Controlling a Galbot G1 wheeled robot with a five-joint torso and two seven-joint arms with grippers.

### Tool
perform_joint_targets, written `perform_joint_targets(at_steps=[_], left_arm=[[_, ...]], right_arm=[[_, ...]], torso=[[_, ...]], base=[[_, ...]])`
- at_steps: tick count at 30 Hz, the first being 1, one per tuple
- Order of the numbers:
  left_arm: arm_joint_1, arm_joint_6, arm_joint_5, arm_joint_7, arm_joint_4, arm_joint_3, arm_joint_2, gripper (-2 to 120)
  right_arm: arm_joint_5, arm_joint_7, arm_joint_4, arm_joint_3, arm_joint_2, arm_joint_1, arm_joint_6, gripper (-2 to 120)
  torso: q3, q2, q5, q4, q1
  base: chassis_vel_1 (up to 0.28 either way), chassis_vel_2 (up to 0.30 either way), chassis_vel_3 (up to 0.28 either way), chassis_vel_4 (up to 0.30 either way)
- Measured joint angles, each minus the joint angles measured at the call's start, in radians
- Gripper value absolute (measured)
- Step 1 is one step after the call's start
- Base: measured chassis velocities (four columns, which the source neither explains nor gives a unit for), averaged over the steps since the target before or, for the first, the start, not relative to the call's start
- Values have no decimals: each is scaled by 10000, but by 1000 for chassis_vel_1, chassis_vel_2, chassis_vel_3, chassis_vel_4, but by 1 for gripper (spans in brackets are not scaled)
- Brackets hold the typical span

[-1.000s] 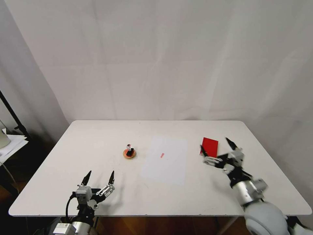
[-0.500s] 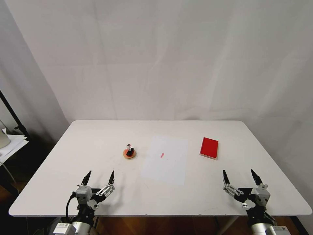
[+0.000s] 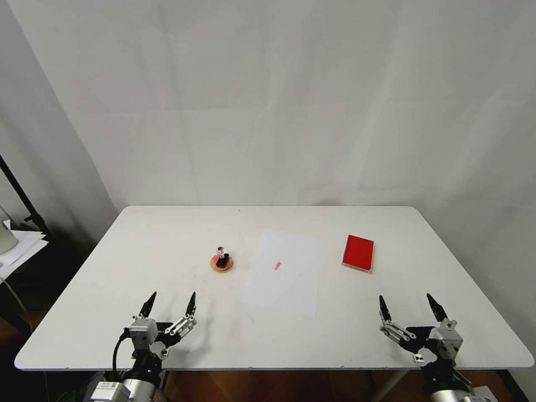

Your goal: Pick up the stamp from the ink pad and place it onto another ink pad.

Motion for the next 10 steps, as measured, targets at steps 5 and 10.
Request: perform_joint_targets(at_steps=[5,10], left_arm=[[0,0,0,0,0,0,0,100],[0,0,0,0,0,0,0,100]], right_arm=[[11,-3,0,-17,-6,15,-8,100],[21,-4,-2,-27,-10,26,-14,100]], torso=[[0,0,0,0,0],[0,0,0,0,0]], base=[[0,0,0,0],[0,0,0,0]])
